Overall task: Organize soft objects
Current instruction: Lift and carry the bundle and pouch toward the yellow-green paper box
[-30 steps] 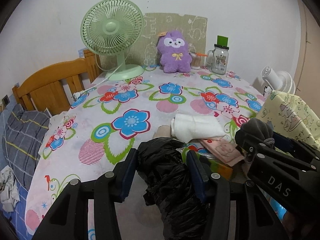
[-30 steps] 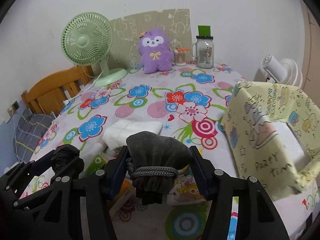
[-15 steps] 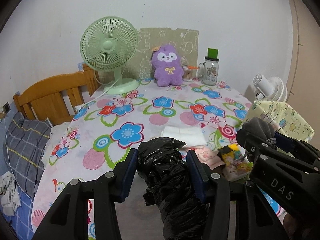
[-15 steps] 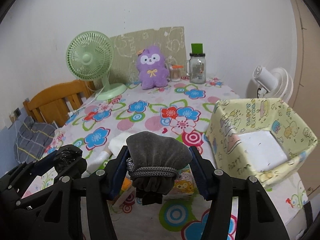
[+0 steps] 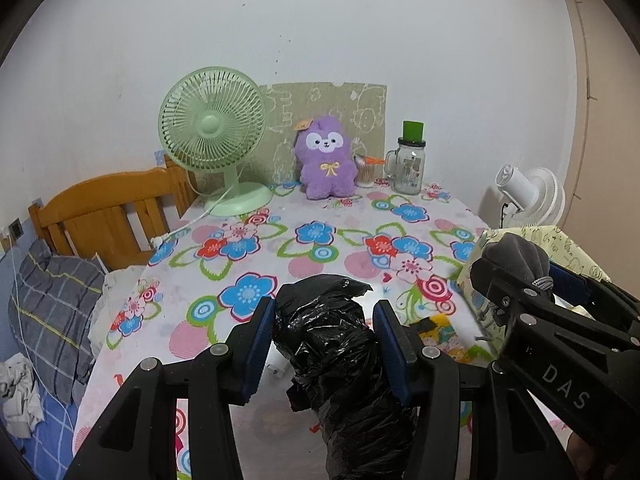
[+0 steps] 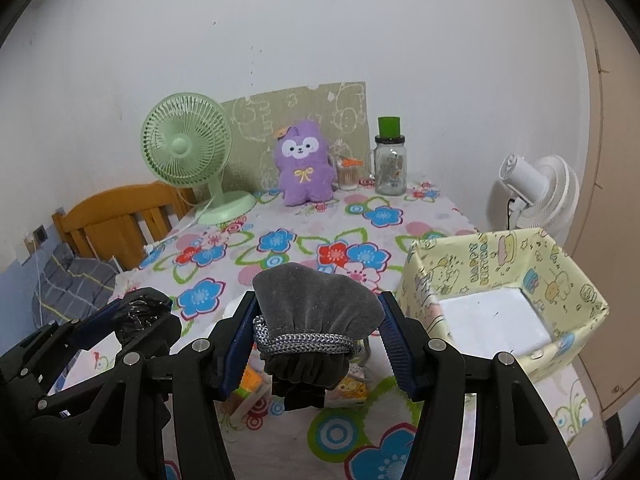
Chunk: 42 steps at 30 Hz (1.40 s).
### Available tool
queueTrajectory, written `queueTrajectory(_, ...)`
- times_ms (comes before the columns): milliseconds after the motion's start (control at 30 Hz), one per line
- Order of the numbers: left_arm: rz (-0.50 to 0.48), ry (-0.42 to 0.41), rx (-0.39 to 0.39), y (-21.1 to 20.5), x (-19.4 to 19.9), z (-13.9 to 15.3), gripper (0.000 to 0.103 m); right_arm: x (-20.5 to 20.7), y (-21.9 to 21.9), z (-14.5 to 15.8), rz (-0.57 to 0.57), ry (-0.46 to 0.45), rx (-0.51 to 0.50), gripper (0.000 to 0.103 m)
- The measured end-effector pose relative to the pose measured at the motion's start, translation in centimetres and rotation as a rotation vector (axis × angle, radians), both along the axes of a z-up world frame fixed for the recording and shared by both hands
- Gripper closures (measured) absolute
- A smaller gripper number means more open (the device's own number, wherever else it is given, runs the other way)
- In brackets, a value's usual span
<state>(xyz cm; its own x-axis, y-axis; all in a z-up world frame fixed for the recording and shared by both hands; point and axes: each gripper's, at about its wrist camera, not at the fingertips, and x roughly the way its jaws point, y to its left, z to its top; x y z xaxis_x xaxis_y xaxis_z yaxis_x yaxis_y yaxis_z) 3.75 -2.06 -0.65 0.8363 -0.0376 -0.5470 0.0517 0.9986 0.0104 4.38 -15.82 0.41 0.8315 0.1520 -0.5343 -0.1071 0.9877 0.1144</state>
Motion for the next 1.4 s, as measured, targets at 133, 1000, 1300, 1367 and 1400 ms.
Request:
queueTrajectory(133,-0.005,-0.007,-0.005,-0.7,0.2,0.7,0.051,0.0,-0.7,0.8,-0.002,-0.012,0.004,0.041)
queueTrajectory(1000,-0.100,-0.051,0.015,-8.4,2.3,4.1,0.051,1.3,-7.6,4.1,-0.061,-0.056,0.018,0.041)
queueTrajectory(1300,-0.156,-0.054,0.018,-11.8,3.2,4.9,0.051,1.7,-10.7,5.0,-0.106,-0.061,0.011,0.041)
queueTrajectory(1367,-0.168,-0.058,0.014,-12.5,3.5,5.0,0.051,1.8,-11.3,5.2,-0.117,-0.064,0.008,0.041)
queueTrajectory(1400,-0.175,-0.056,0.013,-12.9,3.6,5.1,0.051,1.8,-11.7,5.3,-0.123,-0.065,0.005,0.041)
